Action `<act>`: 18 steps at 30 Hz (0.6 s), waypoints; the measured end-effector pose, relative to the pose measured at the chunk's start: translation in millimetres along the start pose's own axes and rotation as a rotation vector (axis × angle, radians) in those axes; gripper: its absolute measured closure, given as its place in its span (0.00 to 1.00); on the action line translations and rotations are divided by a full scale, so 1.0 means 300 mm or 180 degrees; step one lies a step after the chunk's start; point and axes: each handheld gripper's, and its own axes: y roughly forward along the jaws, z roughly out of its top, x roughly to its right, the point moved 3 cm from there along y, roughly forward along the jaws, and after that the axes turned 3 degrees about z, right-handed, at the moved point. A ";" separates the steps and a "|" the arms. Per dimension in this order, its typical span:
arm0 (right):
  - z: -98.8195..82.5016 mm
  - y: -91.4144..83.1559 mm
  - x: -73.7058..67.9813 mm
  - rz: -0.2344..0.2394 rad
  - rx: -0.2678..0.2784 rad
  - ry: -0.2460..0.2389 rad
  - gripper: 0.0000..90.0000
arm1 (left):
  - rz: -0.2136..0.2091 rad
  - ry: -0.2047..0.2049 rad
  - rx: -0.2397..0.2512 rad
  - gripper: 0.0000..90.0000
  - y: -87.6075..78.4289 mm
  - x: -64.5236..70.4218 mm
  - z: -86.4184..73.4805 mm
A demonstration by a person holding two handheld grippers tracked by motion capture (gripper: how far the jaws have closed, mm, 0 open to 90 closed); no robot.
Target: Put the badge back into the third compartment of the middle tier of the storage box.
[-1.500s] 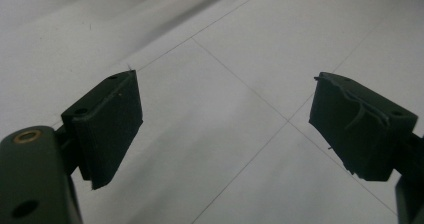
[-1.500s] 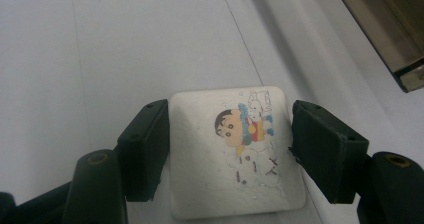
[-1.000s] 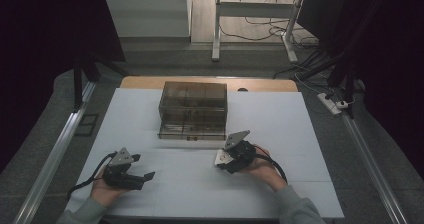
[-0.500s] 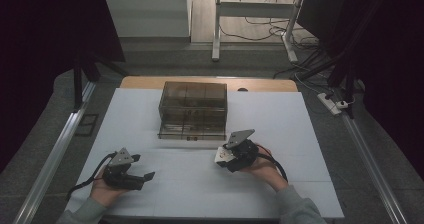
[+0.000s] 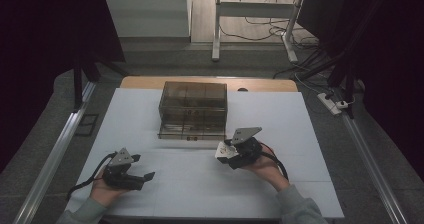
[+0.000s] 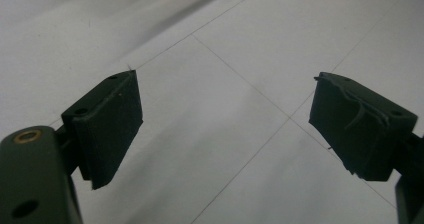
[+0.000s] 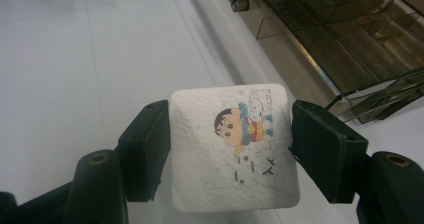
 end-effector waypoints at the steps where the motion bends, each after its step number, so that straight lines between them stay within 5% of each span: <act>1: 0.001 -0.003 0.001 -0.0015 0.0005 0.0006 0.36 | -0.0002 0.0000 0.0002 0.15 0.000 0.000 0.000; 18: 0.032 -0.058 0.006 -0.0094 0.0234 0.0036 0.36 | -0.0001 0.0000 0.0000 0.15 0.000 0.000 0.000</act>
